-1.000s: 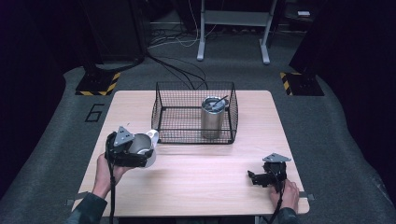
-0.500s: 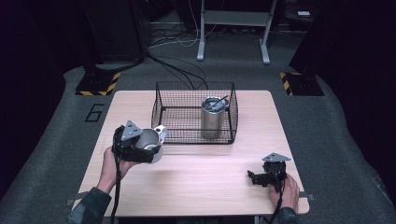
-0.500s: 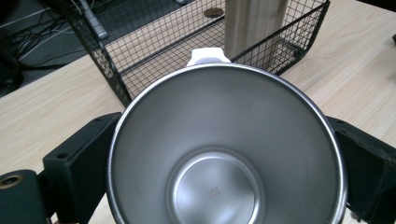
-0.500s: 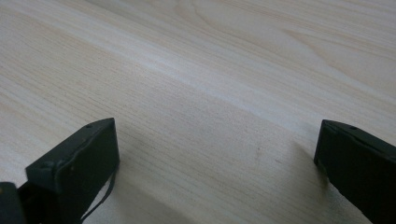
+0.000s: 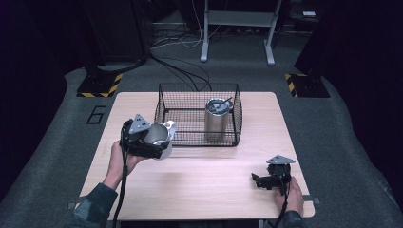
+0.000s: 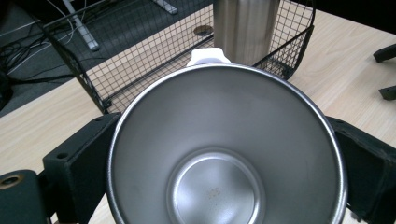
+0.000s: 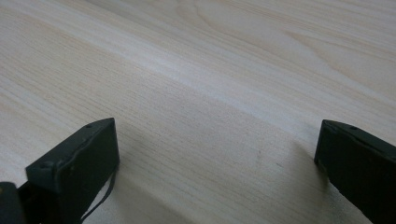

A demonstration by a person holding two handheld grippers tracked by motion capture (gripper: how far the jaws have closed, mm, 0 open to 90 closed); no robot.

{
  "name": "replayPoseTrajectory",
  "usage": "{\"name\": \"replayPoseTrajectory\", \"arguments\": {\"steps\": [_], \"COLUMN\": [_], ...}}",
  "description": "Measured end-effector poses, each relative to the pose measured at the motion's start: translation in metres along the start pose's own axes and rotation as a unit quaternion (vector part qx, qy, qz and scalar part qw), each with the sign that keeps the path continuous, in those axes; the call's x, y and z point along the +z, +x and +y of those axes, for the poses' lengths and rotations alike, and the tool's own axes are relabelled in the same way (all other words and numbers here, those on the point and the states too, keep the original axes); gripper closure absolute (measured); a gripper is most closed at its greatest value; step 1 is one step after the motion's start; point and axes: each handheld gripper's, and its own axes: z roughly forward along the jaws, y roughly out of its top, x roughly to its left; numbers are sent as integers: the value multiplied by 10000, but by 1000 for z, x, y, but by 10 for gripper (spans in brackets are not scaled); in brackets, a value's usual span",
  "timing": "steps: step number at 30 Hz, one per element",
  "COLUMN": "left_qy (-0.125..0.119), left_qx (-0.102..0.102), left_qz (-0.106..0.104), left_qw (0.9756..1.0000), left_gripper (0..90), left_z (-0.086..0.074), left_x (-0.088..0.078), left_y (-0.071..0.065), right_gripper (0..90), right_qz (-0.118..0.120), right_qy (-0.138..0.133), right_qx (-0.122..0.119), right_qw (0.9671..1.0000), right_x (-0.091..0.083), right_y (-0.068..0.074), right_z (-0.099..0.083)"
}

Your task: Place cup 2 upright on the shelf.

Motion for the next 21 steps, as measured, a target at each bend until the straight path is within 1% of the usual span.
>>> {"name": "replayPoseTrajectory", "arguments": {"steps": [3, 4, 6, 7, 8, 9, 10, 11, 12, 14, 16, 17, 18, 20, 21], "left_qy": [-21, -22, -69, -108, -91, -97, -120, -92, -138, -150, -135, -158, -158, -170, -151], "left_qx": [35, 29, 31, 39, 66, 42, 56, 98, 45, 92, 92, 50, 53, 10, 35], "left_qz": [-3, -37, -35, -1, -24, -52, -45, -69, -66, -79, -110, -116, -129, -91, -96], "left_qw": [10000, 10000, 10000, 9999, 9999, 9999, 9999, 9999, 9999, 9998, 9998, 9998, 9998, 9998, 9998], "left_gripper": [59, 59, 59, 59, 59, 59, 59, 59, 59, 59, 59, 59, 59, 59, 59], "left_z": [8, 10, 13, 15, 17, 19, 21, 24, 25, 30, 32, 35, 37, 40, 41], "left_x": [2, 3, 4, 6, 6, 7, 9, 10, 12, 14, 16, 19, 20, 24, 25], "left_y": [1, 1, 1, 0, 0, 0, -1, 0, -2, -1, 0, 0, 2, 3, 4], "right_gripper": [0, 0, 0, 0, 0, 0, 0, 0, 0, 0, 0, 0, 0, 0, 0], "right_qz": [0, 0, 0, 1, 4, 4, 3, 6, 8, 9, 8, 9, 9, 7, 8], "right_qy": [0, 0, -1, 1, 1, 1, 3, 1, 3, 3, 2, 2, 1, 2, 2], "right_qx": [-1, 0, 0, 0, -3, -3, -2, -8, -12, -10, -11, -11, -10, -9, -10], "right_qw": [10000, 10000, 10000, 10000, 10000, 10000, 10000, 10000, 10000, 10000, 10000, 10000, 10000, 10000, 10000], "right_x": [0, 0, 0, 0, 0, 0, 0, 0, 0, 0, 0, 0, 0, 0, 0], "right_y": [0, 0, 0, 0, 0, 0, 0, 0, 0, 0, 0, 0, 0, 0, 0], "right_z": [0, 0, 0, 0, 0, 0, 0, 0, 0, 0, 0, 0, 0, 0, 0]}}
